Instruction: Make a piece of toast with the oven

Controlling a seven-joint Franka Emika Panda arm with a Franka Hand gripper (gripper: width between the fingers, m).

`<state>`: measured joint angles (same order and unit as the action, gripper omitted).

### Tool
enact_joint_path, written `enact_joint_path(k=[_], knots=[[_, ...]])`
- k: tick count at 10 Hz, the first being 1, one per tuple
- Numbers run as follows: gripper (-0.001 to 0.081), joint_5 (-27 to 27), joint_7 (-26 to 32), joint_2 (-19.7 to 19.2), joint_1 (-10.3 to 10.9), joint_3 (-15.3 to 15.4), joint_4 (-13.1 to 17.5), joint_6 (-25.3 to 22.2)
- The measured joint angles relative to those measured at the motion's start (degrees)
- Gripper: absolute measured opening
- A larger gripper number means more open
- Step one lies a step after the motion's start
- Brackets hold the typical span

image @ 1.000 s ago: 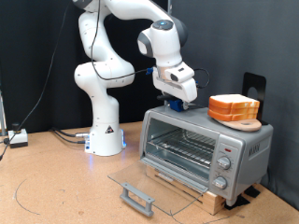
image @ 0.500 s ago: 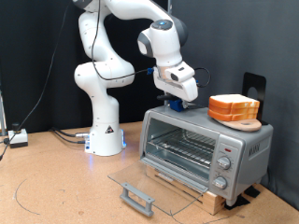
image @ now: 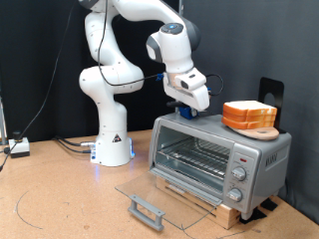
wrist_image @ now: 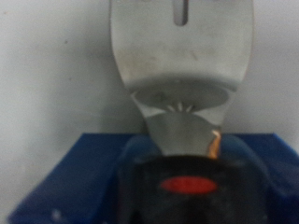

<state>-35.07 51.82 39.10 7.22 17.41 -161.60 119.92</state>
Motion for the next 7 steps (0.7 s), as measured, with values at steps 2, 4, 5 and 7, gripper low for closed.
enact_joint_path(k=[2,4,5,7], knots=[[0.0395,-0.4,0.0,0.1,0.0,-0.1,0.0,0.1],[0.0395,-2.1,0.1,0.9,0.0,-1.0,0.4,0.1],[0.0395,-2.9,0.1,2.0,0.0,-2.0,0.8,-0.3],[0.0395,-2.8,0.1,5.3,-0.1,-4.9,1.7,-2.7]])
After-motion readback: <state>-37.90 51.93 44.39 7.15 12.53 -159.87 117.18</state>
